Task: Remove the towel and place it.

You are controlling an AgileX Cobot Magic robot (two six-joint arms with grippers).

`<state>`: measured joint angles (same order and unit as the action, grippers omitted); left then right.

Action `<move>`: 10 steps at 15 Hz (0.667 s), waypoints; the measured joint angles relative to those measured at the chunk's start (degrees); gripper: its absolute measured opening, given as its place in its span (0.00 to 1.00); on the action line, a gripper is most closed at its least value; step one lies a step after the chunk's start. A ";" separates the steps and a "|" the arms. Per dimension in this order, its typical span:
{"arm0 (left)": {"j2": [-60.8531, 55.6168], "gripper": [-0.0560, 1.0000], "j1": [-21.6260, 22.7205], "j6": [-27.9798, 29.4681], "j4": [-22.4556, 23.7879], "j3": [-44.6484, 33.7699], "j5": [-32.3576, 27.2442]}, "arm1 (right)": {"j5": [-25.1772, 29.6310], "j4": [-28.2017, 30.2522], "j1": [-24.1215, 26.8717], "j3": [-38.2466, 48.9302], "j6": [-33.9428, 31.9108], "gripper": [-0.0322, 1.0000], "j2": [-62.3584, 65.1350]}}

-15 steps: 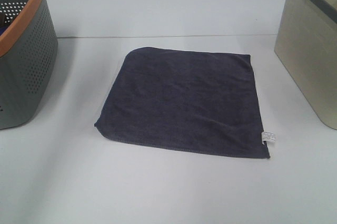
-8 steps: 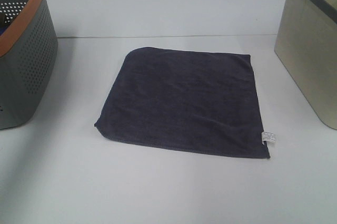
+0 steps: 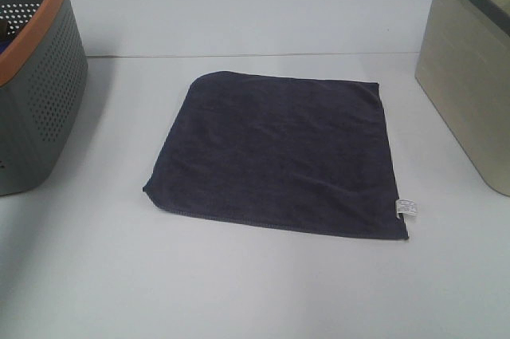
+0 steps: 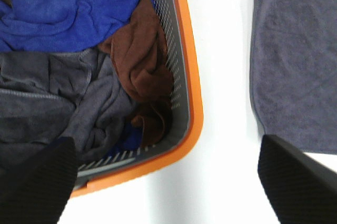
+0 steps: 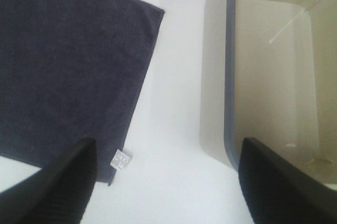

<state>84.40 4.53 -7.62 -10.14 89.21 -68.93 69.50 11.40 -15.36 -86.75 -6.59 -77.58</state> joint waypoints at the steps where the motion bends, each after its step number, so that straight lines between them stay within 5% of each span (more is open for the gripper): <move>1: -3.21 0.88 0.00 0.52 0.00 -3.67 0.29 | -0.06 -0.69 0.00 3.78 0.86 0.75 3.50; 5: -19.65 0.88 0.00 1.26 0.06 -21.94 5.04 | -1.09 -3.44 0.00 22.57 4.01 0.75 19.02; 10: -43.32 0.88 0.00 1.26 0.00 -43.54 12.43 | -10.03 -5.10 0.00 41.08 4.18 0.75 38.33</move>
<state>41.08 4.53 -6.36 -10.14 45.66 -56.49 59.47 6.30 -15.36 -45.66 -2.41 -39.25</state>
